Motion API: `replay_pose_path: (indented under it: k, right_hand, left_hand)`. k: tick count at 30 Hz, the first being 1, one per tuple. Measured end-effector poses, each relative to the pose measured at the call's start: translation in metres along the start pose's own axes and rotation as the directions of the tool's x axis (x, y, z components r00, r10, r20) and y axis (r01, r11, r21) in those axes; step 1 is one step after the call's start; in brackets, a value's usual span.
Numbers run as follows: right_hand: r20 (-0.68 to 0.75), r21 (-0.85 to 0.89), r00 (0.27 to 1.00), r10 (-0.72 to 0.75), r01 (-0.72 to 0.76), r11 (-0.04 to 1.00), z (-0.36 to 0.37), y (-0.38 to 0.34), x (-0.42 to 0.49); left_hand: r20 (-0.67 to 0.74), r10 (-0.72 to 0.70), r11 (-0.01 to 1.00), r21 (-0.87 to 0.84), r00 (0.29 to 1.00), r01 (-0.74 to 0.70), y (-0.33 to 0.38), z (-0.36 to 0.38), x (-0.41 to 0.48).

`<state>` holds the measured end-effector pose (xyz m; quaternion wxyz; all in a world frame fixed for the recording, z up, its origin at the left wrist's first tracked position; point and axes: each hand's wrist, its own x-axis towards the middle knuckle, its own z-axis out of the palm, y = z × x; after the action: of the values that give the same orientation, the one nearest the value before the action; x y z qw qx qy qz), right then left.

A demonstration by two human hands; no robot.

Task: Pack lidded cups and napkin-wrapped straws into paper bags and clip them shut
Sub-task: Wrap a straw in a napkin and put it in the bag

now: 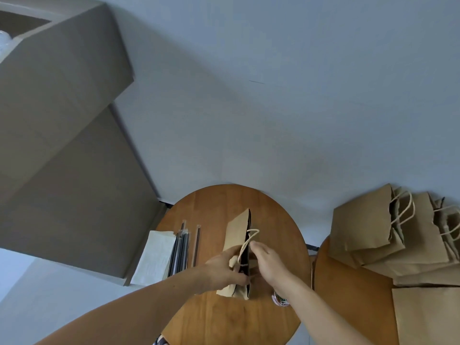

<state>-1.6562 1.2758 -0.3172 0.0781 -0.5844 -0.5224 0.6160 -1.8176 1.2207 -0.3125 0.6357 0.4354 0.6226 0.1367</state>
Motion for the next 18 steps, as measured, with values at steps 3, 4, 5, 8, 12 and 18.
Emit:
replay_pose_path:
  k: [3,4,5,8,12,18]
  right_hand:
    - [0.013,0.048,0.999,-0.044,0.044,0.998,0.008,-0.002,-0.001]
    - [0.026,0.058,0.998,-0.060,0.058,0.997,0.009,-0.003,-0.003]
    - [0.046,0.065,0.996,-0.079,0.076,0.995,0.009,-0.005,-0.006]
    - [0.089,0.063,0.988,-0.130,0.124,0.990,0.001,-0.006,-0.008]
    - [0.024,-0.256,0.956,-0.291,0.288,0.923,-0.015,0.001,-0.002]
    - [-0.070,-0.831,0.685,-0.725,0.362,0.423,-0.048,-0.009,0.007]
  left_hand:
    - [-0.179,0.046,0.997,0.071,0.983,-0.034,0.007,0.014,0.010]
    - [-0.240,0.048,0.993,0.116,0.969,-0.021,0.009,0.017,0.013]
    - [-0.289,0.039,0.987,0.162,0.956,0.009,0.011,0.018,0.015]
    - [-0.372,-0.006,0.961,0.253,0.928,0.108,0.014,0.016,0.019]
    - [-0.423,0.039,0.895,0.418,0.905,0.157,0.019,0.006,0.023]
    - [-0.274,0.142,0.730,0.678,0.951,0.086,0.036,-0.017,0.029]
